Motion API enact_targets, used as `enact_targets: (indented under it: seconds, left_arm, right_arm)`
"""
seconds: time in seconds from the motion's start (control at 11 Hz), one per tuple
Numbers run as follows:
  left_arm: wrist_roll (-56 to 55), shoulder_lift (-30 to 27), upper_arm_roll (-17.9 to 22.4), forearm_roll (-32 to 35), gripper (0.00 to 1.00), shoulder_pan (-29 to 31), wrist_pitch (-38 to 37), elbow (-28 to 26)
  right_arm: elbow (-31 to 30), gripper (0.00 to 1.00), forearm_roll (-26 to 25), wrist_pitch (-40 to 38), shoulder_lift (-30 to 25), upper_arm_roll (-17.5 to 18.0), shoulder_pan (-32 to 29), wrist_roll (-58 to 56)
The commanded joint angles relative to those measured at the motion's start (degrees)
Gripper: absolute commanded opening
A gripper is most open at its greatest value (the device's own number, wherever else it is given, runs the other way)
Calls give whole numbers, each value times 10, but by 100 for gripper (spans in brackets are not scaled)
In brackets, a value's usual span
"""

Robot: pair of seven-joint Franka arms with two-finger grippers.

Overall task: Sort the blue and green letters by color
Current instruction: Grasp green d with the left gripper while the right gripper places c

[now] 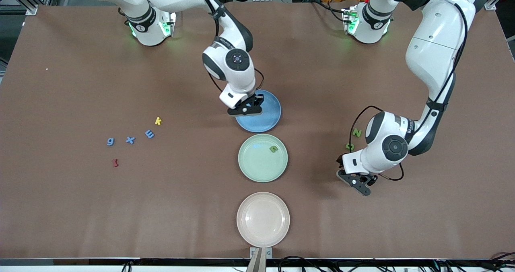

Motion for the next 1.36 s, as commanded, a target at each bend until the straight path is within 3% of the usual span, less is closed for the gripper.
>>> enact_targets:
  seconds: [0.0,0.09,0.18,0.36,0.55,0.82,0.91,1.09,1.27]
  left_arm:
    - [10,8,-1,5,100,1,5,9]
    - [8,11,0,5,98,-2,5,11]
    - [8,13,0,5,87,-3,5,11]
    - [8,14,0,6,85,-4,6,16]
    - [10,21,0,6,85,-4,6,26]
    - [11,30,1,6,68,-7,9,37]
    - [12,34,1,7,68,-9,9,40]
    - [12,35,2,7,65,-10,9,46]
    - [12,39,1,7,47,-10,9,54]
  right_arm:
    - [28,100,0,-12,4,30,6,80]
    - [28,100,0,-31,-1,30,-2,77]
    - [27,100,0,-61,-12,32,-31,62]
    - [25,100,0,-133,-41,52,-117,49]
    - [24,100,-4,-144,-53,52,-183,34]
    - [21,100,-8,-148,-73,53,-283,-4]
    - [19,100,-8,-158,-76,52,-314,-17]
    - [-17,100,-8,-151,-96,50,-366,-17]
    - [-110,100,-2,-70,-145,48,-413,-15]
